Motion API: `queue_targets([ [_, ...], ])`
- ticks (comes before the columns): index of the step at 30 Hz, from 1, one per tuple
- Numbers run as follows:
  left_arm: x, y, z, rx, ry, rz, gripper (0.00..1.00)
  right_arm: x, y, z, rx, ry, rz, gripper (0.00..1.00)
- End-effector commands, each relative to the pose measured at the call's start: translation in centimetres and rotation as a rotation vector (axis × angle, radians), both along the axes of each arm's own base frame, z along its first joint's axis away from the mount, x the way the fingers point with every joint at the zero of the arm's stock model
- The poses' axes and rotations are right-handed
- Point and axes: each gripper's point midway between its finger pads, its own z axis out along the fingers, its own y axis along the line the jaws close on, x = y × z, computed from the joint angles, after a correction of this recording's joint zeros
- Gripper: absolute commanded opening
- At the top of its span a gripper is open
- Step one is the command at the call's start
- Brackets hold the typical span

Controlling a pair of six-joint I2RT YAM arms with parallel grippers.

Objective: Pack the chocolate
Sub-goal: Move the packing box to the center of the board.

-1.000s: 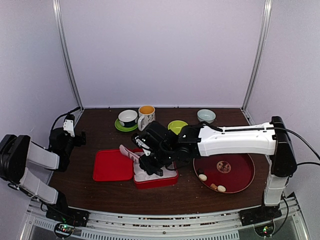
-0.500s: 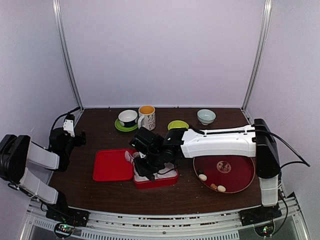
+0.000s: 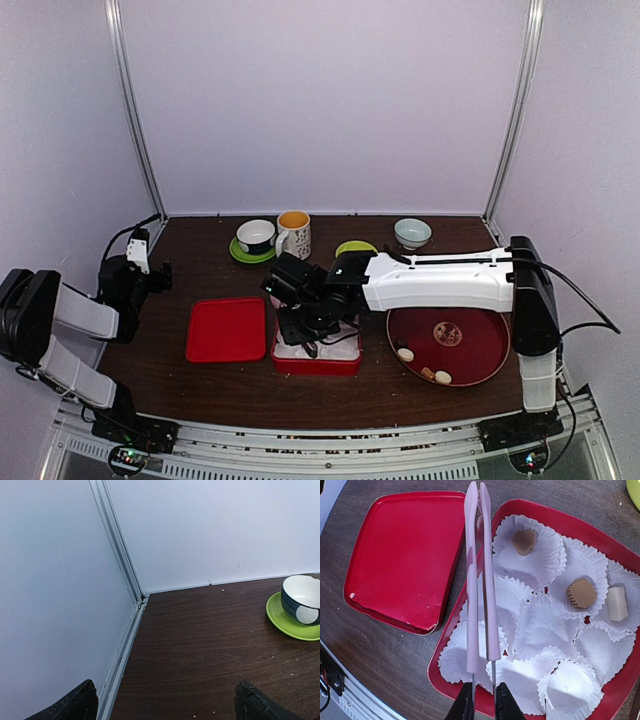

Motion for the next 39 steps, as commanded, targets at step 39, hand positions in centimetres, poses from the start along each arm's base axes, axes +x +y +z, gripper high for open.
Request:
queue_targets([
  [39,0.4,0.3,1.6,-0.005,-0.064,0.003,0.98,-0.1,-22.6,5.6,-0.510,-0.229,-0.093,0.07],
])
